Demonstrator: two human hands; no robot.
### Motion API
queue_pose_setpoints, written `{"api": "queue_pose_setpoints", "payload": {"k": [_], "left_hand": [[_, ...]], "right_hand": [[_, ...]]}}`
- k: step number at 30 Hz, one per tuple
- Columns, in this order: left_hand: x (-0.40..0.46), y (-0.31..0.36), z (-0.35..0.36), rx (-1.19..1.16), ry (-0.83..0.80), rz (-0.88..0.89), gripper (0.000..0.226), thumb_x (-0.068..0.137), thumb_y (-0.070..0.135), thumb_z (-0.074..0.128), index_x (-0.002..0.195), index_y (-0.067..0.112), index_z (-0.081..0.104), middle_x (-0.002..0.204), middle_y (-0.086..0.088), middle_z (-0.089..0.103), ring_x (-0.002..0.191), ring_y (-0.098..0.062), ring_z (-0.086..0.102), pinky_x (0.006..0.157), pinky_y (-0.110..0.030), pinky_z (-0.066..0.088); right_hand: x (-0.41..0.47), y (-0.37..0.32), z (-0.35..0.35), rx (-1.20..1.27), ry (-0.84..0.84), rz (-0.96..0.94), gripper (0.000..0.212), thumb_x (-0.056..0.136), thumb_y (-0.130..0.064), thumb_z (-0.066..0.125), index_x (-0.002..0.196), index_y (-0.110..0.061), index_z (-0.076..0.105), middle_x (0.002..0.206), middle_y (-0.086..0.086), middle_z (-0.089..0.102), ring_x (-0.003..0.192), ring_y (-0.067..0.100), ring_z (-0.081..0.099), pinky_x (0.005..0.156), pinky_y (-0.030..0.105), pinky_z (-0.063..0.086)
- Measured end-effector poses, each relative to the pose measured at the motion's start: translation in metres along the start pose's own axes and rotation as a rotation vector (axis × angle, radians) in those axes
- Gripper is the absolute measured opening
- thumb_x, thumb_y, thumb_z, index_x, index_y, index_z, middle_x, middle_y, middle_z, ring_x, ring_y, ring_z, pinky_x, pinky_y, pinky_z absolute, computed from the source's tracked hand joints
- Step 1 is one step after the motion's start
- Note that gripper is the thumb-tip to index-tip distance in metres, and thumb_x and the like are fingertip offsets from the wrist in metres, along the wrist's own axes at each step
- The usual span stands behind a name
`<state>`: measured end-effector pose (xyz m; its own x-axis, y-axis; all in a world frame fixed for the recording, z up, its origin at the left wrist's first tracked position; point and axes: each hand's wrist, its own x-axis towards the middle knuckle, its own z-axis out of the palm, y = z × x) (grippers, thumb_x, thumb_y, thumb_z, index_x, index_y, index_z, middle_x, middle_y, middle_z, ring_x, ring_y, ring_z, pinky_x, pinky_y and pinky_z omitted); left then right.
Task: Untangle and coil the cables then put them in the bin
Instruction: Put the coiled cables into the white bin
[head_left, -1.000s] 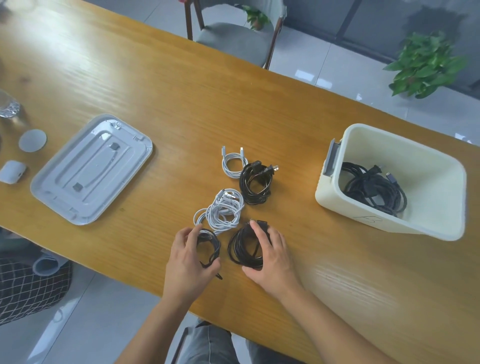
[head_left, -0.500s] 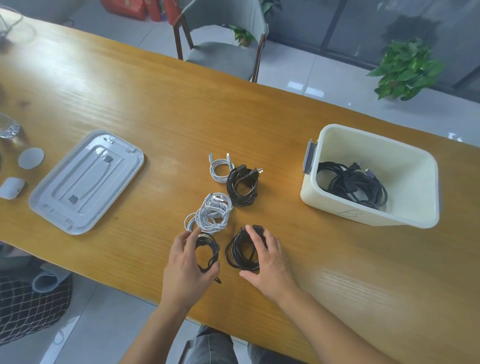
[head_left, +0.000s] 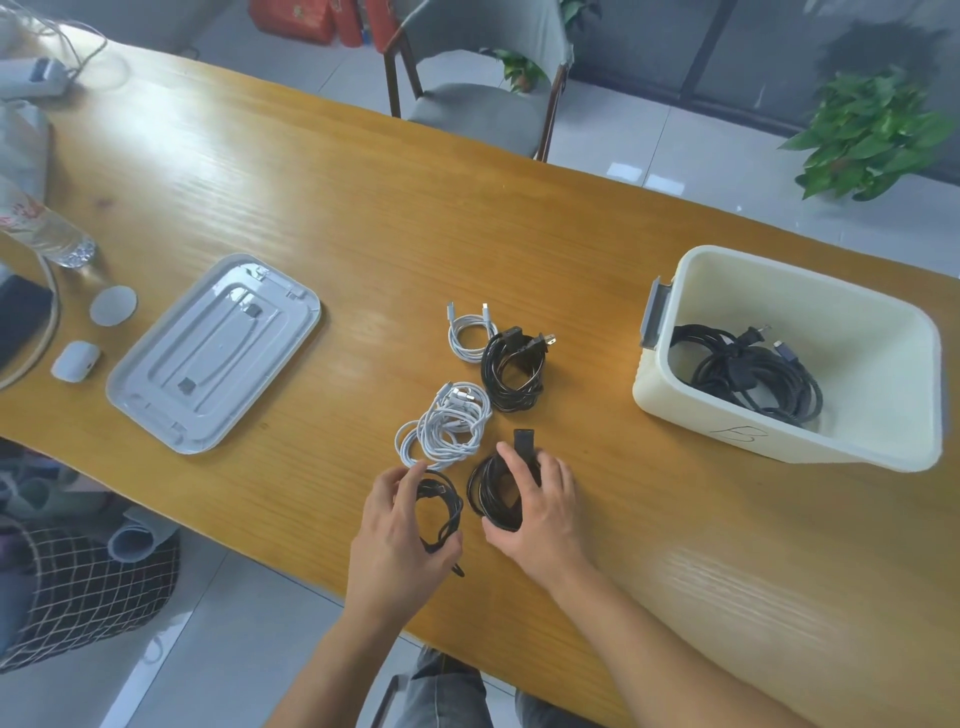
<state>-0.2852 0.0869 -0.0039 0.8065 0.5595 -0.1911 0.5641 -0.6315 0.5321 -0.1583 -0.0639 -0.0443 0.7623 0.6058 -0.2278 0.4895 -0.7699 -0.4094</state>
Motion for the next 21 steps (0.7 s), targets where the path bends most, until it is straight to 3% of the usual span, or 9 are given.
{"api": "queue_pose_setpoints", "payload": {"k": [11,17,21], "left_hand": [[0.011,0.009,-0.005,0.004,0.022,0.019,0.089,0.077,0.044,0.083,0.154,0.024,0.041,0.147,0.002,0.043,0.131,-0.016,0.050,0.084,-0.021,0.046],[0.015,0.021,-0.005,-0.008,0.042,0.054,0.088,0.074,0.038,0.086,0.151,0.021,0.045,0.143,0.002,0.045,0.128,-0.014,0.051,0.085,-0.021,0.044],[0.018,0.024,-0.001,-0.006,0.034,0.064,0.088,0.074,0.038,0.087,0.150,0.020,0.047,0.141,0.003,0.046,0.126,-0.014,0.052,0.084,-0.020,0.045]], "right_hand": [[0.001,0.009,-0.013,0.050,0.023,-0.035,0.093,0.080,-0.059,0.070,0.159,-0.038,0.026,0.134,0.011,0.050,0.127,0.030,0.047,0.105,0.043,0.049],[-0.002,0.016,-0.023,0.127,0.045,-0.051,0.091,0.080,-0.056,0.071,0.158,-0.039,0.027,0.141,0.007,0.045,0.130,0.025,0.043,0.109,0.041,0.046],[-0.002,0.024,-0.023,0.109,-0.082,-0.050,0.096,0.084,-0.064,0.069,0.160,-0.047,0.012,0.155,0.005,0.032,0.144,0.025,0.031,0.120,0.041,0.035]]}}
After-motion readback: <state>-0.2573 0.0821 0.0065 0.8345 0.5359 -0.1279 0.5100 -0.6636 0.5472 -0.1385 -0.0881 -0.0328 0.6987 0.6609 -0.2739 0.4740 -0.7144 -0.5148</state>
